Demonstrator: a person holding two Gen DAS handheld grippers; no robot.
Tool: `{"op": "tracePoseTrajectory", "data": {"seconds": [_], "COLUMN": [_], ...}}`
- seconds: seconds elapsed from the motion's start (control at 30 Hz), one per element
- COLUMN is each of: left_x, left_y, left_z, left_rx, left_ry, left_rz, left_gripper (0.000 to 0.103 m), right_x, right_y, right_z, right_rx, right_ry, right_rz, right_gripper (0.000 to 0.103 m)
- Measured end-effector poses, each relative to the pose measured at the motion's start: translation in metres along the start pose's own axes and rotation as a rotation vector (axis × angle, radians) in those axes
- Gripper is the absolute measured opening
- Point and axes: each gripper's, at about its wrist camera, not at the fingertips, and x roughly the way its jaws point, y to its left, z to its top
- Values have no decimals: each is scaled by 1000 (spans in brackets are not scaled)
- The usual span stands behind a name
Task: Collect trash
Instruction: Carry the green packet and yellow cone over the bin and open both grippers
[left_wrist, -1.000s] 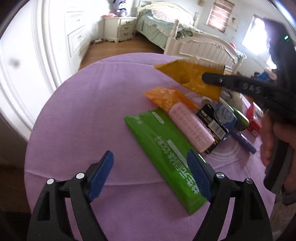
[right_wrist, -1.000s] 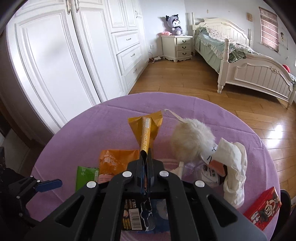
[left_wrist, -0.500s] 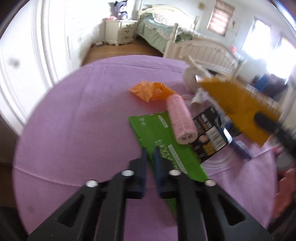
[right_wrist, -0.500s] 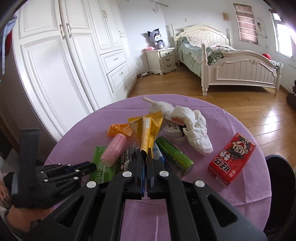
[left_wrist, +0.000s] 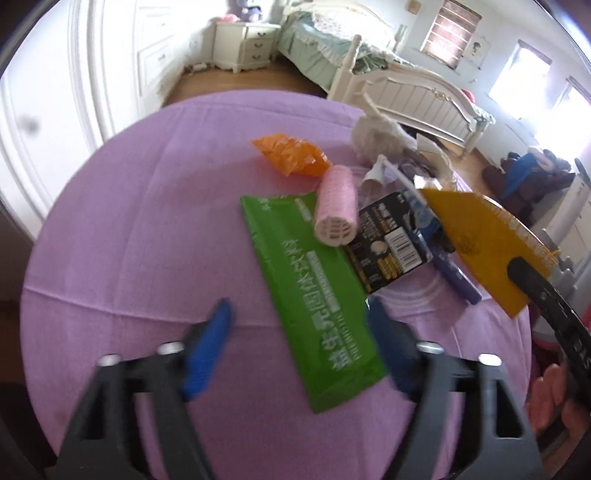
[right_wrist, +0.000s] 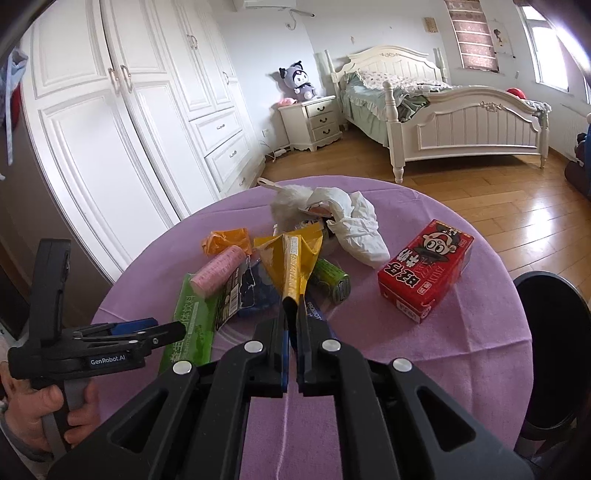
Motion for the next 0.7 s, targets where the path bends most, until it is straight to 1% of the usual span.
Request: {"op": "tracePoseTrajectory", "data": {"seconds": [0.03,0.1,0.17,0.2,0.23,0.3,0.4,0.43,0.5,0.63,0.7], "left_x": [2,11,25,27,29,27,22,20,22,7,-5], "left_y": [-9,-23,-35,-38,-41,-37,-24,-16,-8,11,10], "left_z": [1,4,8,9,10,14,19,21,29,26,24], "left_rx": [19,62,104,128,152,143,138,127,106,48,50], "left_ry": [-10,-2,19,11,3,-12,-23,-26,-28,-49,-76], "left_rz": [14,57,121,159,190,190,186,157,127,74,59], "left_gripper": [86,86,85,83,78,63,29,25,23,22,22], "right_x": [0,3,7,7,8,8,8,8,8,3,1], "right_y": [0,-2,-4,-5,-5,-5,-9,-10,-11,-14,-16], "right_z": [-1,-2,-3,-5,-6,-8,-8,-8,-6,-7,-6], "right_rx": [-6,-18,-19,-22,-24,-25,-2,4,13,36,46], "right_ry": [3,17,32,35,36,36,31,28,25,14,6], "right_rz": [-3,-4,5,9,11,23,57,66,85,117,126], "right_gripper": [6,6,5,4,4,3,3,3,3,3,3]}}
